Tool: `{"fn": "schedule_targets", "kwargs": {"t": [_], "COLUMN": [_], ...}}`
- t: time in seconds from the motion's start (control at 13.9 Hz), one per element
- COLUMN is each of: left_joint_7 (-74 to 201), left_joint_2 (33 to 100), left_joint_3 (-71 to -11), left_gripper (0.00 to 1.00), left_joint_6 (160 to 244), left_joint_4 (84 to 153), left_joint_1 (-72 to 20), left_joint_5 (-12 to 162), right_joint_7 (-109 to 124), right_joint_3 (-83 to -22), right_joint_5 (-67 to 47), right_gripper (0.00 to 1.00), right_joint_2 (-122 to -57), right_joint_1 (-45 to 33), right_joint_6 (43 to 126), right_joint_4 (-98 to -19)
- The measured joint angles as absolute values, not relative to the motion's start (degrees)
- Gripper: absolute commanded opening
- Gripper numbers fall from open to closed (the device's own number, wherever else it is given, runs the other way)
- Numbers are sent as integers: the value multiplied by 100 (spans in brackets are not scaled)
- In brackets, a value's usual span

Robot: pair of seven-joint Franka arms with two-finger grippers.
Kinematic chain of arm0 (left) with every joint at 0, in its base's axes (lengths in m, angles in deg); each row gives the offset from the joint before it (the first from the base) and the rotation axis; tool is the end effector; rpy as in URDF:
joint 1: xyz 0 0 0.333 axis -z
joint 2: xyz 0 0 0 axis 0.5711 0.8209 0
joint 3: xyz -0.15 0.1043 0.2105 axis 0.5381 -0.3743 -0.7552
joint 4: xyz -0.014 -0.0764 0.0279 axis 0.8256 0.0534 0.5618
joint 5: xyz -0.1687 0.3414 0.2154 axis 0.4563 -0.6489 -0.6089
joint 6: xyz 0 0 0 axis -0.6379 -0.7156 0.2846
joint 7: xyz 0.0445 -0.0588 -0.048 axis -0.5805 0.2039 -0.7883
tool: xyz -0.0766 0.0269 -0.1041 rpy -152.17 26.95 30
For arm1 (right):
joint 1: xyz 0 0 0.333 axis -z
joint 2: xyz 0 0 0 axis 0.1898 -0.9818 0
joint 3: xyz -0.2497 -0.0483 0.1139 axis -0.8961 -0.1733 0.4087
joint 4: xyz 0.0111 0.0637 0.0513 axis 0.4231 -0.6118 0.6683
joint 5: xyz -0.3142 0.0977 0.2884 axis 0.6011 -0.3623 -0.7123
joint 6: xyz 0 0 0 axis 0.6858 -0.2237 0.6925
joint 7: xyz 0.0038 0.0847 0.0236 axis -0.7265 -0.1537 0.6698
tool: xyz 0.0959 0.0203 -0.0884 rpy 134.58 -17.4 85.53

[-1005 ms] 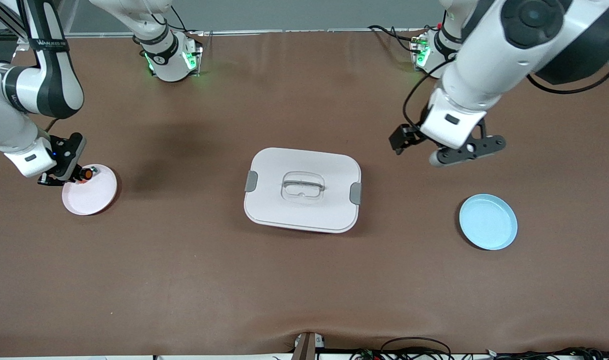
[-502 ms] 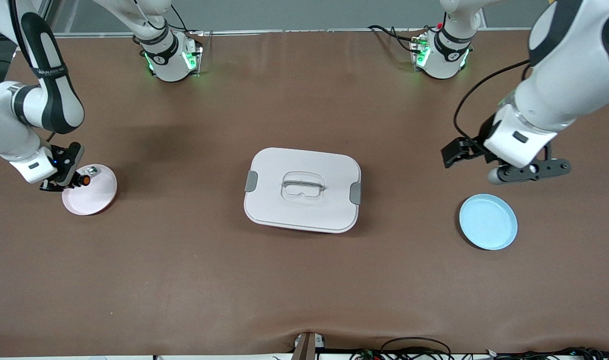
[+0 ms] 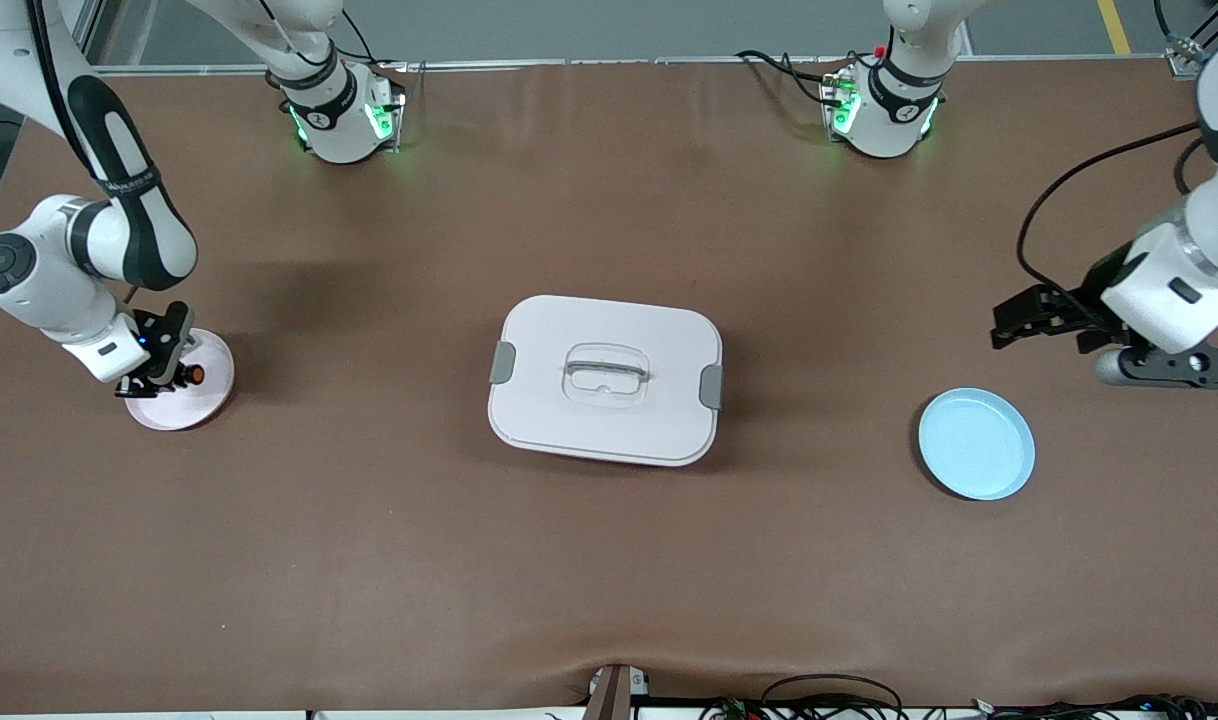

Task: Transfer orange switch to right arm and place
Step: 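Lower the switch onto the white plate and open the right gripper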

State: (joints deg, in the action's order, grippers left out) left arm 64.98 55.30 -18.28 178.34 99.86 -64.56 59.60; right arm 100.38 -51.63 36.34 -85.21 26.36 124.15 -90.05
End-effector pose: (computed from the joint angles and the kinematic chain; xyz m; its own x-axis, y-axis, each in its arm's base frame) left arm 0.6544 -0.0702 0.5211 0.9959 -0.0901 0.0095 -0.0904 -0.9947 0.0497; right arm 0.5276 -0.1910 0.1191 0.0687 0.9905 -0.1190 0.9953 -0.0599 0.0758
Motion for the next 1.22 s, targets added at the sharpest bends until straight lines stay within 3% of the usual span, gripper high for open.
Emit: {"fn": "schedule_targets", "kwargs": {"t": [0.43,0.79,1.22], "left_joint_7": [7114,7113,7114], "left_joint_2": [5531,5454,5290], "left_joint_3": [-2322,-4089,-5453], "left_gripper": [100,100,100], "left_joint_6": [17858,17878,17878], "left_joint_4": [9985,9965,9963], "left_joint_1": [-6308,-4546,-3295], "left_joint_5": [5901,5965,6153], "right_joint_7": [10077,10090,10092], "right_joint_3": [-5166,-5166,-5165], "right_joint_5": [3634,3634,3634], "right_gripper": [0,0,0], "right_joint_2": [-8884,-9032,-9227], "right_joint_1": [2710,2814,2845], "right_joint_6": [12699,12708,12828], "right_joint_4": [-8870,-8716,-8669]}}
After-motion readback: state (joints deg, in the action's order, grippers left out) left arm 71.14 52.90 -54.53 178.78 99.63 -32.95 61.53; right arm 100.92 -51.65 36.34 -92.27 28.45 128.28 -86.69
